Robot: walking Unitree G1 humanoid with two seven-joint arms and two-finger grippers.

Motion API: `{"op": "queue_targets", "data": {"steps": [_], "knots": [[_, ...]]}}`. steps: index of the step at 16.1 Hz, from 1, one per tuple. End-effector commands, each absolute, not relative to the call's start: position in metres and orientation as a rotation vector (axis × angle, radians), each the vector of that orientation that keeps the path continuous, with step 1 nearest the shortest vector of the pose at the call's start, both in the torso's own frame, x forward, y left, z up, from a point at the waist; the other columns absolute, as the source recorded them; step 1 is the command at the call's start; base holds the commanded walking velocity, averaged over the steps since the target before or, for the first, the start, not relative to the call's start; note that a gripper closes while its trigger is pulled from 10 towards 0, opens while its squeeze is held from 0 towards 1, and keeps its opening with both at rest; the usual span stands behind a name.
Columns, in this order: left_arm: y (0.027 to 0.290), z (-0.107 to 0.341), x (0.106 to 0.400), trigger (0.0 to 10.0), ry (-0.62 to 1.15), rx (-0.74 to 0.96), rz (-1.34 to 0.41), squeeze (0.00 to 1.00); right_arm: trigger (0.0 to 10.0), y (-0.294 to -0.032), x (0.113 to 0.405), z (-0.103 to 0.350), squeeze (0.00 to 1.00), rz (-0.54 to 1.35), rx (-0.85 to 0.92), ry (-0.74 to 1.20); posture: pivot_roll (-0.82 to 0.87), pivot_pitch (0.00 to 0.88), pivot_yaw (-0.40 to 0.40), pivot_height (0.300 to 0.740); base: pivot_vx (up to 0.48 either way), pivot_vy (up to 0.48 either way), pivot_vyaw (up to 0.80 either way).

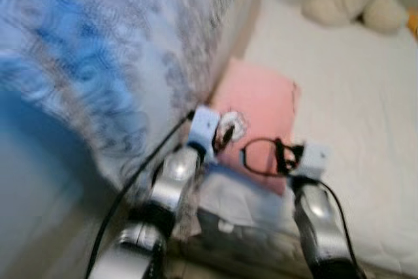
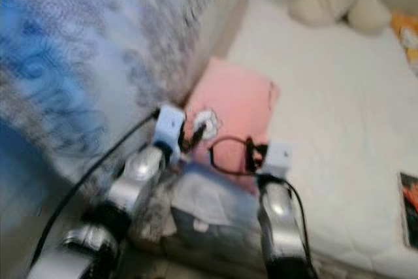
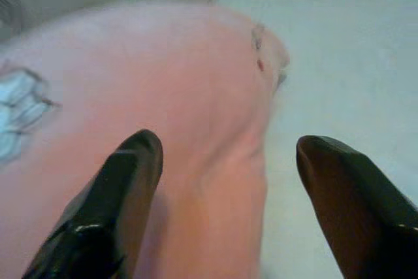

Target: Clean up the room

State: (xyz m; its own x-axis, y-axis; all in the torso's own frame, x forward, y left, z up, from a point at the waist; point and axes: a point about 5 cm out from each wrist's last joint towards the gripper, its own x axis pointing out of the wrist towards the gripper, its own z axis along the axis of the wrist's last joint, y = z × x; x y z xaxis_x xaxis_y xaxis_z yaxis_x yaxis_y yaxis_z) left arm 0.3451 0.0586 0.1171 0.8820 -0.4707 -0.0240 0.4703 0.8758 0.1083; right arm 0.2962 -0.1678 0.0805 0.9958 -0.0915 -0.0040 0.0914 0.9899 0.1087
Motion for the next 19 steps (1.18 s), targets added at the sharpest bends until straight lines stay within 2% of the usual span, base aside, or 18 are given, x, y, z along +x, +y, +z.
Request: {"op": "queue_targets", "data": {"steps": [1,2,3,4,5,6,9,14,16,19], "knots": [[0.068,0.118,0.339,10.0,-0.024,0.096,-0.465,1.0,10.0,-0.176,0.284,0.085,1.0,-0.113,0.079,-0.04,0.11,0.0,0.0,0.74,0.0,0.0,0.0],[0.089,0.116,0.326,10.0,-0.084,0.125,-0.416,1.0,10.0,-0.187,0.261,0.091,1.0,-0.166,-0.023,-0.096,0.11,0.0,0.004,0.74,0.0,0.0,0.0],[0.109,0.108,0.32,10.0,-0.065,0.08,-0.346,1.0,10.0,-0.191,0.245,0.09,1.0,-0.173,-0.056,-0.108,0.1,0.0,0.005,0.74,0.0,0.0,0.0],[0.123,0.109,0.311,10.0,-0.092,-0.031,-0.36,0.0,10.0,-0.196,0.231,0.076,1.0,-0.18,-0.076,-0.052,0.1,0.0,0.001,0.74,0.0,0.0,0.0],[0.128,0.111,0.311,10.0,-0.115,0.01,-0.339,0.0,10.0,-0.201,0.226,0.059,1.0,-0.213,-0.062,0.032,0.11,0.0,0.001,0.74,0.0,-0.45,0.0],[0.126,0.112,0.313,10.0,-0.115,0.021,-0.324,0.0,10.0,-0.202,0.228,0.057,0.0,-0.221,-0.058,0.042,0.1,0.0,0.005,0.74,0.0,-0.45,0.0],[0.109,0.105,0.316,10.0,-0.059,-0.053,-0.317,0.0,10.0,-0.198,0.251,0.064,0.0,-0.251,-0.028,0.047,0.08,0.0,0.015,0.74,0.0,-0.45,0.0],[0.101,0.104,0.314,10.0,-0.06,-0.062,-0.353,0.0,10.0,-0.197,0.259,0.069,0.0,-0.226,-0.015,0.027,0.06,0.0,0.023,0.74,0.0,-0.45,0.0],[0.101,0.104,0.315,10.0,-0.057,-0.068,-0.356,0.0,10.0,-0.198,0.259,0.074,0.0,-0.246,0.047,-0.016,0.06,0.0,0.031,0.74,0.0,-0.45,0.0],[0.1,0.1,0.313,10.0,-0.039,-0.072,-0.381,0.0,10.0,-0.198,0.258,0.074,0.0,-0.247,0.022,-0.011,0.05,0.0,0.031,0.74,0.0,-0.45,0.0]]}}
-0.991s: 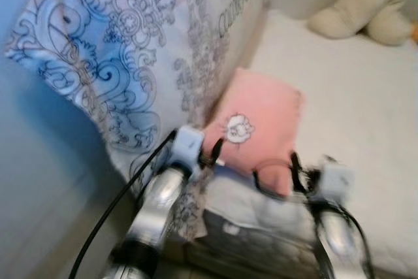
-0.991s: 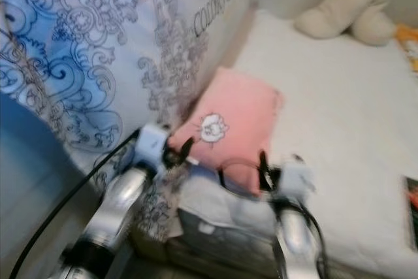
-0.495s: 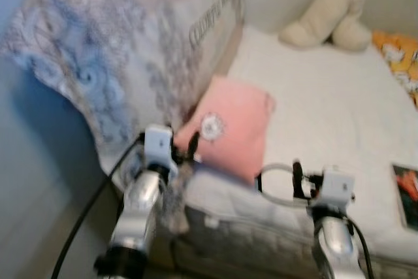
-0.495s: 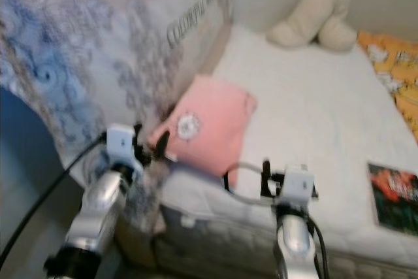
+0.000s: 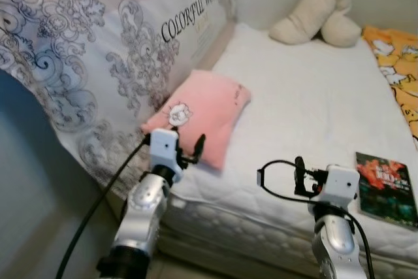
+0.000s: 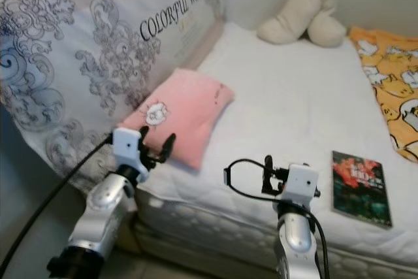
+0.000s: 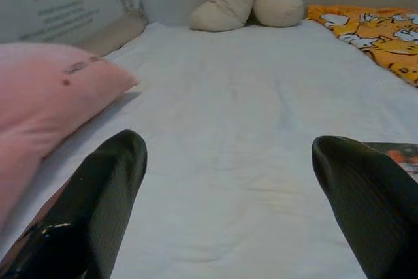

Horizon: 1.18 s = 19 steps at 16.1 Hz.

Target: Clean up the room

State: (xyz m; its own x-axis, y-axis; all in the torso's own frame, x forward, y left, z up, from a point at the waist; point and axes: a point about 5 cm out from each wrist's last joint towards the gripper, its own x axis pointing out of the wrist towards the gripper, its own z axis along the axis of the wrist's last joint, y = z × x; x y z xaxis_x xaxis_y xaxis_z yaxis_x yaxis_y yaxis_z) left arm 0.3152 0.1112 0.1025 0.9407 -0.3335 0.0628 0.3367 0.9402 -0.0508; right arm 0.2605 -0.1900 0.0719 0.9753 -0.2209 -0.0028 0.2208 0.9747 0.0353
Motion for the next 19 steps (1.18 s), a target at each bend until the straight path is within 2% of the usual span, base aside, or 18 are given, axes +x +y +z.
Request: {"op": "queue_targets", "data": {"steps": [1,5,8,13,16,19], "knots": [[0.1,0.1,0.314,10.0,-0.037,-0.074,-0.384,0.0,10.0,-0.197,0.259,0.073,0.0,-0.239,0.008,-0.003,0.05,0.0,0.03,0.74,0.0,-0.45,0.0],[0.092,0.102,0.321,10.0,-0.038,-0.062,-0.388,0.0,10.0,-0.194,0.262,0.072,0.0,-0.205,-0.035,0.008,0.05,0.0,0.027,0.74,0.0,-0.447,0.0],[0.095,0.096,0.321,10.0,-0.001,-0.167,-0.335,0.0,10.0,-0.192,0.264,0.071,0.0,-0.19,-0.037,0.015,0.05,0.0,0.022,0.74,0.0,-0.441,0.0],[0.092,0.092,0.324,10.0,0.012,-0.052,-0.351,0.0,10.0,-0.19,0.259,0.064,0.0,-0.162,-0.062,0.048,0.04,0.0,0.021,0.74,0.0,-0.437,0.0],[0.101,0.083,0.336,10.0,0.094,0.006,-0.284,0.0,10.0,-0.188,0.254,0.058,0.0,-0.128,-0.069,0.079,0.04,0.0,0.003,0.74,0.0,0.0,-0.74],[0.102,0.09,0.347,10.0,0.094,0.003,-0.274,0.0,10.0,-0.185,0.25,0.055,0.0,-0.087,-0.087,0.091,0.03,0.0,-0.002,0.74,0.349,0.277,-0.73]]}}
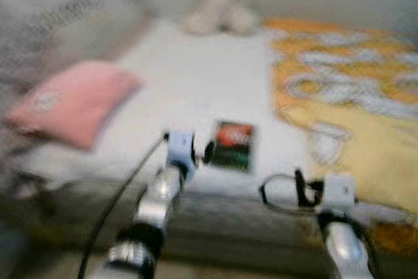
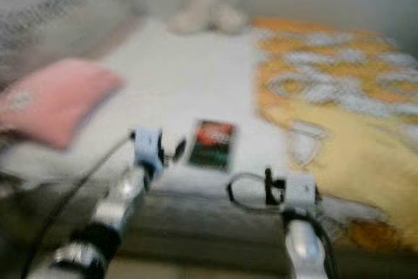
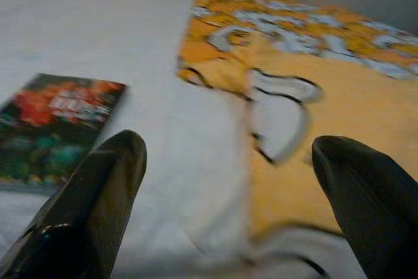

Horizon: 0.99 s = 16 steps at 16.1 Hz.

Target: Clean up the room

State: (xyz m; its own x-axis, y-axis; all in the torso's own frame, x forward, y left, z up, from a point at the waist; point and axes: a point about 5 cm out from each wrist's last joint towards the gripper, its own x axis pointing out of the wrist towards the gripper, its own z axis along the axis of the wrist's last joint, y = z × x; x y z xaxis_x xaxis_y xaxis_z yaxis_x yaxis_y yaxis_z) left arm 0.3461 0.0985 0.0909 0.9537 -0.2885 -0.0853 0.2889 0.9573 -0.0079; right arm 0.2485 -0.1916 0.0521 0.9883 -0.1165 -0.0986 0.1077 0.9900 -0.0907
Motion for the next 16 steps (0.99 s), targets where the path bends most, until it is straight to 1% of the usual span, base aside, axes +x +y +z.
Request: {"op": "queue_targets", "data": {"steps": [1,5,8,9,11,12,13,14,15,16], "knots": [[0.104,0.092,0.35,10.0,0.094,0.007,-0.27,0.0,10.0,-0.185,0.249,0.055,0.0,-0.082,-0.09,0.093,0.02,0.0,-0.002,0.74,0.394,0.274,-0.71],[0.11,0.086,0.353,10.0,0.137,0.075,-0.271,0.0,10.0,-0.184,0.246,0.051,0.0,-0.067,-0.087,0.125,0.01,0.0,-0.004,0.74,0.394,0.274,-0.67],[0.125,0.08,0.358,10.0,0.206,0.054,-0.16,0.0,10.0,-0.181,0.239,0.048,0.0,-0.047,-0.084,0.146,0.01,0.016,-0.009,0.74,0.336,0.34,0.0],[0.126,0.08,0.358,10.0,0.208,0.052,-0.151,0.0,10.0,-0.181,0.238,0.048,0.0,-0.045,-0.083,0.147,0.01,0.016,-0.009,0.74,0.292,0.382,0.0],[0.133,0.081,0.36,10.0,0.216,0.056,-0.107,0.0,10.0,-0.179,0.233,0.049,0.0,-0.021,-0.072,0.157,0.0,0.053,-0.019,0.74,0.0,0.45,0.0],[0.134,0.08,0.36,10.0,0.222,0.077,-0.093,0.0,10.0,-0.178,0.233,0.05,0.0,-0.005,-0.068,0.158,0.0,0.053,-0.019,0.74,0.0,0.442,0.0],[0.138,0.075,0.358,10.0,0.249,0.084,-0.062,0.0,10.0,-0.169,0.226,0.055,0.0,0.105,-0.046,0.16,-0.02,0.12,-0.044,0.74,0.0,0.0,0.0],[0.138,0.073,0.357,10.0,0.254,0.071,-0.052,0.0,10.0,-0.165,0.221,0.056,0.0,0.155,-0.037,0.174,-0.03,0.146,-0.066,0.74,0.0,0.0,0.0],[0.135,0.069,0.355,10.0,0.27,0.042,-0.049,0.0,10.0,-0.162,0.205,0.054,0.0,0.236,-0.043,0.231,-0.05,0.2,-0.101,0.74,0.0,0.0,0.0],[0.132,0.067,0.354,10.0,0.277,0.026,-0.058,0.0,10.0,-0.164,0.198,0.05,0.0,0.253,-0.052,0.26,-0.06,0.225,-0.116,0.74,0.0,0.0,0.0]]}}
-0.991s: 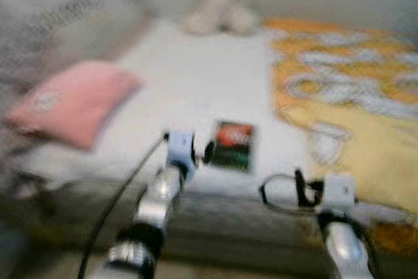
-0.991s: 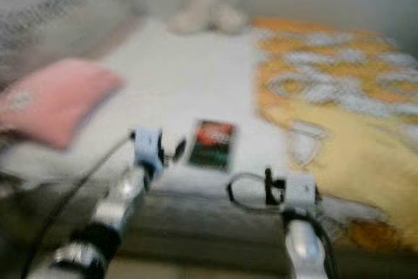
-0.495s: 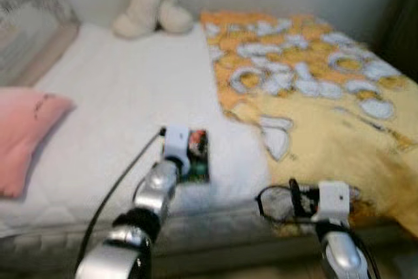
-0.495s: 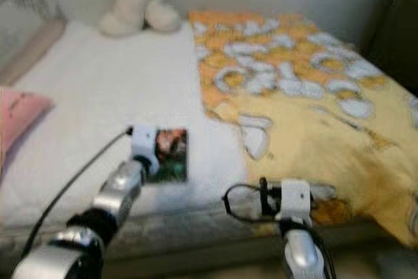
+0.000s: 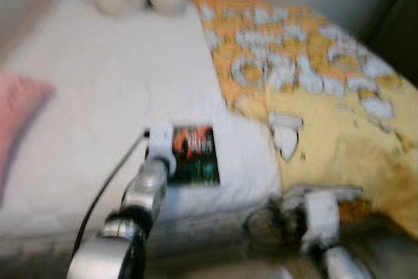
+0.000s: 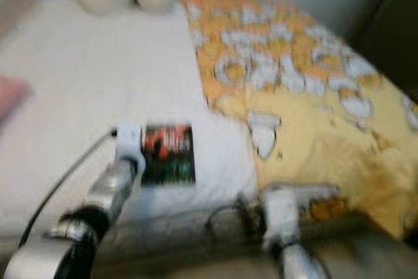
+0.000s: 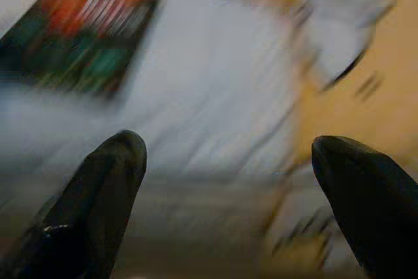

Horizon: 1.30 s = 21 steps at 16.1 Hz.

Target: Clean up the room

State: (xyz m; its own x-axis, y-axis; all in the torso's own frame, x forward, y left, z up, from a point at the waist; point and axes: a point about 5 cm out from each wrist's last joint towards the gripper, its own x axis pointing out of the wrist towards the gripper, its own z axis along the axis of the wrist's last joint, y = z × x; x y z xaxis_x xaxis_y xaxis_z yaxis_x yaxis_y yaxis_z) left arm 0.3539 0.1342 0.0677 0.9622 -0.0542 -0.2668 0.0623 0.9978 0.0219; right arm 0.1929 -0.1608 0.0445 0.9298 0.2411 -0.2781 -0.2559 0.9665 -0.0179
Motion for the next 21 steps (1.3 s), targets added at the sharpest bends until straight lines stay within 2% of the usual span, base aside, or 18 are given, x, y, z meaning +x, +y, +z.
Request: {"op": "queue_targets", "data": {"steps": [1,3,5,7,10,13,16,18,21], "knots": [[0.128,0.065,0.353,10.0,0.283,0.012,-0.067,0.0,10.0,-0.167,0.187,0.046,0.0,0.267,-0.056,0.304,-0.06,0.257,-0.136,0.74,0.0,0.0,0.0],[0.112,0.063,0.35,10.0,0.263,0.018,-0.069,0.0,10.0,-0.174,0.169,0.042,0.0,0.268,-0.049,0.361,-0.05,0.32,-0.164,0.74,0.0,0.0,0.0],[0.093,0.066,0.347,10.0,0.217,0.026,-0.086,0.0,10.0,-0.169,0.155,0.043,0.0,0.302,-0.047,0.389,-0.07,0.369,-0.176,0.74,0.0,0.0,0.0],[0.092,0.069,0.348,10.0,0.183,0.043,-0.047,0.0,10.0,-0.166,0.149,0.046,0.0,0.308,-0.042,0.403,-0.09,0.379,-0.175,0.74,0.0,0.0,0.0],[0.095,0.076,0.349,10.0,0.113,0.112,0.004,0.0,10.0,-0.172,0.143,0.048,0.0,0.288,-0.045,0.423,-0.11,0.383,-0.173,0.74,0.0,0.0,0.0],[0.115,0.055,0.339,10.0,0.217,0.173,0.135,0.0,10.0,-0.176,0.134,0.043,0.0,0.283,-0.065,0.47,-0.11,0.364,-0.169,0.74,0.0,0.0,0.0],[0.124,0.059,0.34,10.0,0.178,0.183,0.179,0.0,10.0,-0.175,0.133,0.042,0.0,0.285,-0.066,0.485,-0.1,0.347,-0.165,0.74,0.0,0.0,0.0],[0.142,0.059,0.339,10.0,0.176,0.232,0.322,0.0,10.0,-0.175,0.134,0.04,0.0,0.286,-0.071,0.493,-0.1,0.331,-0.161,0.74,0.0,0.0,0.0],[0.137,0.062,0.34,10.0,0.151,0.249,0.285,0.0,10.0,-0.176,0.137,0.039,0.0,0.278,-0.079,0.495,-0.1,0.335,-0.155,0.74,0.0,0.0,0.0]]}}
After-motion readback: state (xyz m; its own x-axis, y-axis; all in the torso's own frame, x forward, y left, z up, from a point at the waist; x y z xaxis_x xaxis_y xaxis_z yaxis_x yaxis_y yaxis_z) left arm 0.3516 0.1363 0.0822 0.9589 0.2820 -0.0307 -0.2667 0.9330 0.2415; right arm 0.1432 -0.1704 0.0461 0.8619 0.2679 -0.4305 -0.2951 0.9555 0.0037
